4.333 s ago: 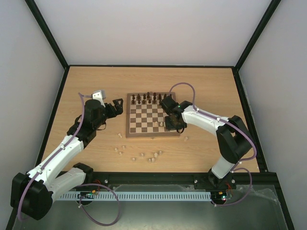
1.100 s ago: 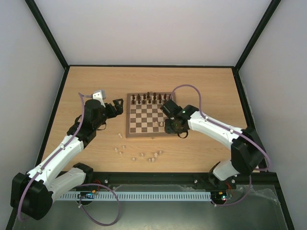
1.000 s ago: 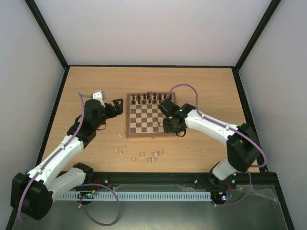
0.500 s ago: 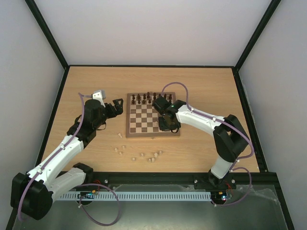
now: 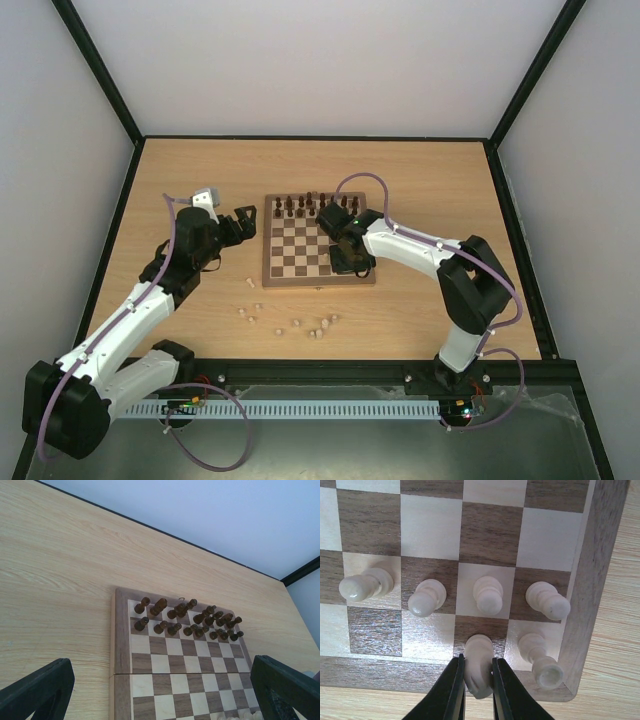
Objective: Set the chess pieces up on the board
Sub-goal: Place the chess piece on the chessboard, then pick up the chess piece at the center of the board.
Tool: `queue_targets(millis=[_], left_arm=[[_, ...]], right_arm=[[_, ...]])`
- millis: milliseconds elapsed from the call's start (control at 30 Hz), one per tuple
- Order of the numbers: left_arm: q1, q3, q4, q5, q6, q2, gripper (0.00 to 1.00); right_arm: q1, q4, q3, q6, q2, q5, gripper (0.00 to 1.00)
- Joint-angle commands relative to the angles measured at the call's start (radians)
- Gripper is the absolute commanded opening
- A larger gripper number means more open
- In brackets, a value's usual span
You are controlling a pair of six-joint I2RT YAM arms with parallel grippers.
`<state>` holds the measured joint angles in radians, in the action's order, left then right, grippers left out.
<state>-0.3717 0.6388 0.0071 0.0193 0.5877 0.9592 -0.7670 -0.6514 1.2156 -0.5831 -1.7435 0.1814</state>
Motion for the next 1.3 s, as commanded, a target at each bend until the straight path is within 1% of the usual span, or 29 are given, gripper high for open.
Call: queue_targets(millis=[0, 200, 367, 567, 667, 867, 1000, 1133, 1267], left_arm=[[0.007, 0.009, -0.004, 0.007, -0.001, -0.001, 0.99], [0.007, 0.009, -0.004, 0.006, 0.000, -0.001, 1.00], [0.006, 0.009, -0.004, 0.005, 0.000, -0.001, 1.00], [0.007, 0.009, -0.004, 0.006, -0.001, -0.001, 1.00], [0.007, 0.008, -0.004, 0.007, -0.002, -0.001, 1.00], [0.007, 0.009, -0.004, 0.007, -0.001, -0.002, 1.00], [0.007, 0.008, -0.004, 0.005, 0.000, -0.004, 1.00], [0.007, 0.010, -0.005, 0.004, 0.000, -0.006, 1.00], [0.007, 0.009, -0.004, 0.004, 0.001, -0.007, 1.00]], right_arm=[[0.002, -0.018, 0.007, 0.010, -0.018, 0.019, 0.11], [0.006, -0.015, 0.000, 0.010, -0.012, 0.021, 0.15], [0.005, -0.012, -0.002, 0.009, 0.002, 0.015, 0.23], [0.005, -0.015, 0.003, 0.009, 0.020, 0.011, 0.28], [-0.004, -0.029, 0.000, 0.007, 0.054, 0.007, 0.30], [-0.086, -0.084, -0.034, -0.043, 0.199, 0.020, 0.31], [-0.155, -0.075, -0.111, -0.085, 0.274, -0.036, 0.31], [-0.212, -0.062, -0.164, -0.120, 0.275, -0.053, 0.31], [-0.268, -0.038, -0.170, -0.138, 0.236, -0.069, 0.31]])
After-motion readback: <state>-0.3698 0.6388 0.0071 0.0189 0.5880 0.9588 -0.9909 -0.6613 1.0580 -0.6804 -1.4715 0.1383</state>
